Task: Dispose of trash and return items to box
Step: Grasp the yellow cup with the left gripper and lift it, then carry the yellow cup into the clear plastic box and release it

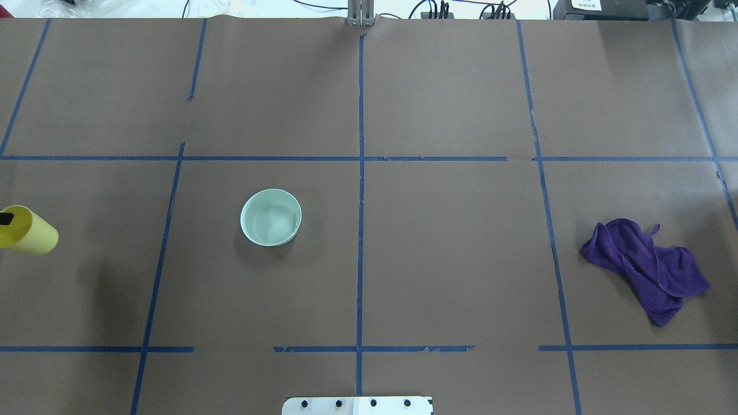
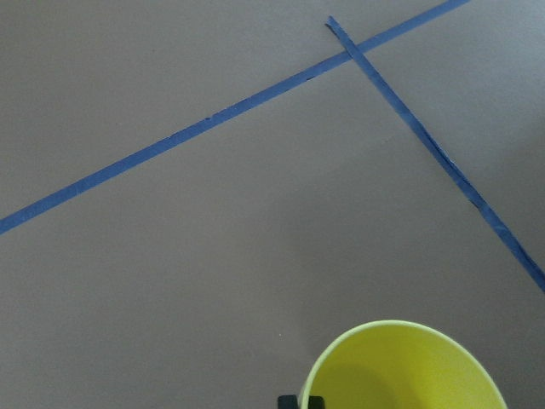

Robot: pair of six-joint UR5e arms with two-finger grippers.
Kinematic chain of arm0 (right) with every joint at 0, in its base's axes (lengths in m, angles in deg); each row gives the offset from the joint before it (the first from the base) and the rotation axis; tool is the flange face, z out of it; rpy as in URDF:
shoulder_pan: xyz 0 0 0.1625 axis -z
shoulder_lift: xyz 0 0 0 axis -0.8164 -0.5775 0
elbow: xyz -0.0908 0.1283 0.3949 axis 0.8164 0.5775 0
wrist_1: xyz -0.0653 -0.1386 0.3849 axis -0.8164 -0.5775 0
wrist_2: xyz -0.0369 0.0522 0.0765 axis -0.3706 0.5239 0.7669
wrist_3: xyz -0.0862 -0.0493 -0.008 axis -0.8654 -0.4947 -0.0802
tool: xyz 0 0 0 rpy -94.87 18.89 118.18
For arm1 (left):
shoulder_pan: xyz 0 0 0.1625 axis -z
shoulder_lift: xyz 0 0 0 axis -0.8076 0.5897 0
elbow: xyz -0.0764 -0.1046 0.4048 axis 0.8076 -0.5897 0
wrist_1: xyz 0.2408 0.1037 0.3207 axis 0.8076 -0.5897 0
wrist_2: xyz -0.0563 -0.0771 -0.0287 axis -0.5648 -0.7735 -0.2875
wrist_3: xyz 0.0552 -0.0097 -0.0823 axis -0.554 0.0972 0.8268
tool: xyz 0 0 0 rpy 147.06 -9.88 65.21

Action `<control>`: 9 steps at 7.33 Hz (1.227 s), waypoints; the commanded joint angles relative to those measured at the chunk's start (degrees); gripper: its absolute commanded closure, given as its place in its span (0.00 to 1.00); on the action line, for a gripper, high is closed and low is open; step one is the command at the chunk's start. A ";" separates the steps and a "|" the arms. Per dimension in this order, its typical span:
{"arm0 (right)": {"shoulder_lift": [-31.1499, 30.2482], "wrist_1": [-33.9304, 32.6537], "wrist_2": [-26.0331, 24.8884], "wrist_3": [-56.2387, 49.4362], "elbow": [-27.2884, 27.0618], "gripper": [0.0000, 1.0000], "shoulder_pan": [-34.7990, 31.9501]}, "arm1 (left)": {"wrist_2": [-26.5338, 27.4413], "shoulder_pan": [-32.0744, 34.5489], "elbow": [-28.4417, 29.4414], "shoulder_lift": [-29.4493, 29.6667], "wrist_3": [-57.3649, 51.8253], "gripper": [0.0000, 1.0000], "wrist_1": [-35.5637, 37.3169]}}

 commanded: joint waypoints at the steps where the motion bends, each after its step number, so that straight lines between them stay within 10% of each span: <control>1: -0.01 0.00 0.00 0.02 0.07 0.00 0.00 | -9.02 12.78 0.09 -0.05 -18.94 1.00 9.79; 5: -0.01 0.00 0.09 -0.06 0.07 0.00 0.09 | -9.12 29.67 7.11 0.39 -50.45 1.00 22.31; 9: -0.01 0.00 0.09 -0.06 0.16 0.00 0.09 | -8.68 29.43 16.67 0.83 -43.68 1.00 10.34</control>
